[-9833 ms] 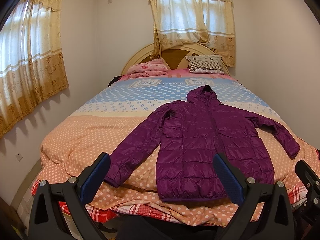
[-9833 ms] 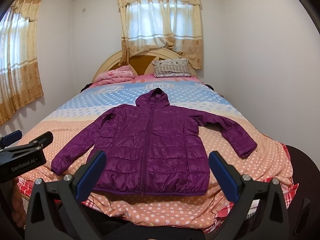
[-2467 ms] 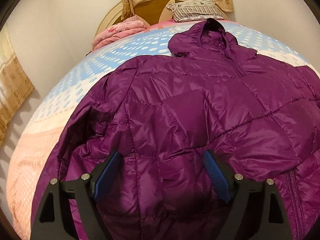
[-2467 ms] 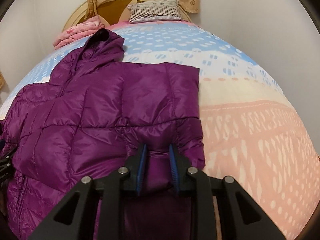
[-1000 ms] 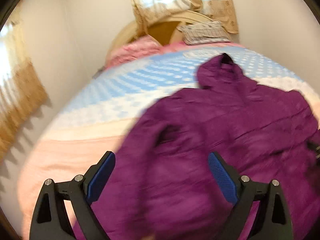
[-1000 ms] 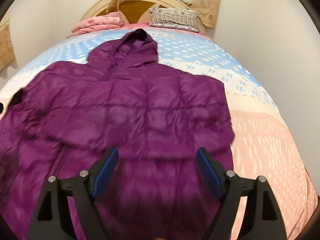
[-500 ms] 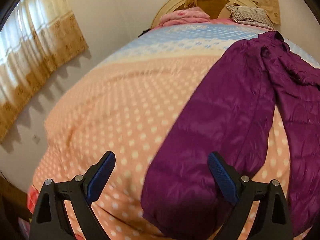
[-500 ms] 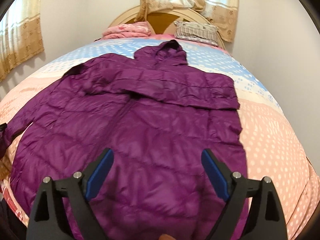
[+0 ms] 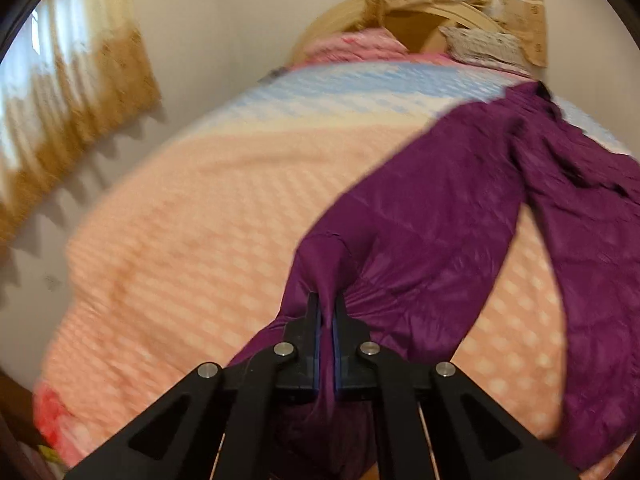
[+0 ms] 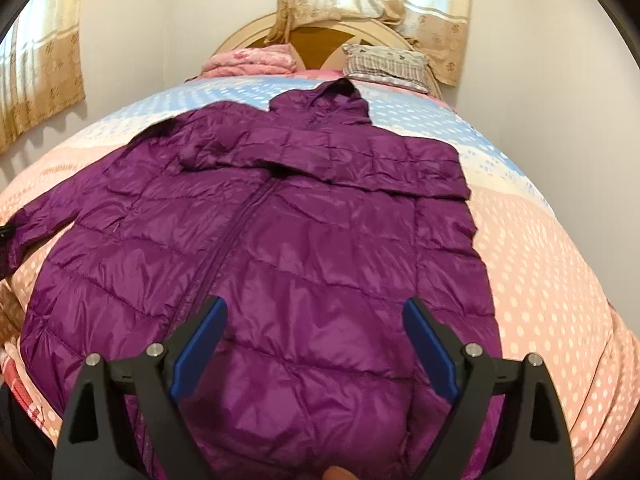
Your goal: Fold large clothes
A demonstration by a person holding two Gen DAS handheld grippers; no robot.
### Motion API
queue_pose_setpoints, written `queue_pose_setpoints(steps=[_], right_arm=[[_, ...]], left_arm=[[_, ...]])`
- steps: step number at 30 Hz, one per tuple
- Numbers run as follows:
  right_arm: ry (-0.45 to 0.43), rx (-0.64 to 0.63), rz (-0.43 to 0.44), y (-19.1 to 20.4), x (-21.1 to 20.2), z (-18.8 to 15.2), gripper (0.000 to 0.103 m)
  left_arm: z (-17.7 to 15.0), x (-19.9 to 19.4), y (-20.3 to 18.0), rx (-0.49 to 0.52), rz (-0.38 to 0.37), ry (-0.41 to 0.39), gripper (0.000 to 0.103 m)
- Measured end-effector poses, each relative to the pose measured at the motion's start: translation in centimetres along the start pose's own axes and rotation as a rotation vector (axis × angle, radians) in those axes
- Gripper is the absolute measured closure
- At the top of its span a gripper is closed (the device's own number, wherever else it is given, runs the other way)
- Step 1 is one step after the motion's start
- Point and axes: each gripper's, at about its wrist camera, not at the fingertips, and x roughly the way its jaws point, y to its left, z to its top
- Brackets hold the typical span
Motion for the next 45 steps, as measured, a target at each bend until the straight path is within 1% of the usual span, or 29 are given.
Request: queue_pose_setpoints(steps=[2,4,6,9,11,13,16,17,22,27,30,33,35,36,37,38,39,40,41,42,44,45], right_arm=[[-0.015,0.016,-0.003,-0.6,-0.3,0.1,0.012],[-0.031,0.039,-0.005,-1.3,-0.6,0.2,0.012],[-0.045,0.061,-0.004,-1.8,-0.9,0.3,0.012],[-0.059,0.08,-0.004,-2.4,-1.3,0.3,0.012],[-0.069,0.081,-0.011,-2.8,-1.5,0.2,0.012],[-0.072,0.085,-0.017,-3.3,-1.6,0.1,0.012],[-0.071,0.106,-0.022,-4.4,-1.5,0.0,0.012],[-0.072,0.118,-0.024,-4.8,-1.6,0.0,0.012],[-0.084,0.154,-0.032,-6.4,-1.9,-0.3,0.012],[-0.075,0.186,-0.041,-7.8,-1.7,-0.9,0.012],[-0.067,0.201,-0.045,-8.6,-1.6,-1.3,0.012],[-0.061,0.215,-0.047,-9.2,-1.5,-1.7,0.012],[-0.055,0.228,-0.047,-9.7,-1.3,-2.0,0.012],[-0.049,0.237,-0.048,-10.0,-1.2,-2.2,0.012],[-0.045,0.242,-0.048,-10.2,-1.1,-2.3,0.012],[-0.041,0.244,-0.049,-10.3,-1.1,-2.3,0.012],[-0.034,0.244,-0.049,-10.4,-1.0,-2.4,0.012],[-0.026,0.243,-0.05,-10.5,-0.9,-2.5,0.012],[-0.022,0.241,-0.05,-10.6,-0.8,-2.5,0.012],[-0.019,0.24,-0.051,-10.6,-0.8,-2.6,0.012],[-0.011,0.241,-0.053,-10.6,-0.7,-2.5,0.012],[-0.008,0.242,-0.051,-10.5,-0.7,-2.3,0.012]], left_arm=[[1.7,-0.1,1.3,-0.011,0.058,-0.029,0.1],[4.1,-0.3,2.6,-0.041,0.08,-0.058,0.1],[6.2,-0.5,2.8,-0.036,0.101,-0.09,0.1],[9.0,-1.3,2.2,-0.027,0.107,-0.135,0.101],[10.8,-2.2,1.0,-0.019,0.089,-0.176,0.101],[12.3,-3.6,-0.8,0.001,0.065,-0.224,0.101],[14.0,-5.6,-4.2,0.037,0.001,-0.274,0.101],[14.5,-6.0,-5.2,0.047,-0.016,-0.284,0.101],[15.9,-7.9,-12.2,0.13,-0.124,-0.325,0.101],[16.2,-9.3,-19.4,0.199,-0.229,-0.346,0.101],[15.7,-10.4,-24.0,0.248,-0.298,-0.361,0.101],[15.1,-11.3,-28.0,0.302,-0.332,-0.384,0.099],[14.8,-11.2,-30.5,0.331,-0.372,-0.359,0.097],[14.6,-11.0,-31.7,0.343,-0.382,-0.339,0.091],[14.4,-10.9,-32.6,0.351,-0.396,-0.329,0.078],[14.2,-11.0,-33.1,0.351,-0.408,-0.332,0.067],[14.0,-11.3,-33.6,0.341,-0.407,-0.351,0.039],[13.8,-11.6,-33.9,0.328,-0.403,-0.375,0.018],[13.7,-12.2,-34.1,0.312,-0.401,-0.41,0.011],[13.7,-12.7,-34.3,0.307,-0.41,-0.432,0.006],[13.8,-13.4,-34.1,0.318,-0.427,-0.446,0.006],[13.9,-13.7,-33.8,0.322,-0.413,-0.463,0.006]])
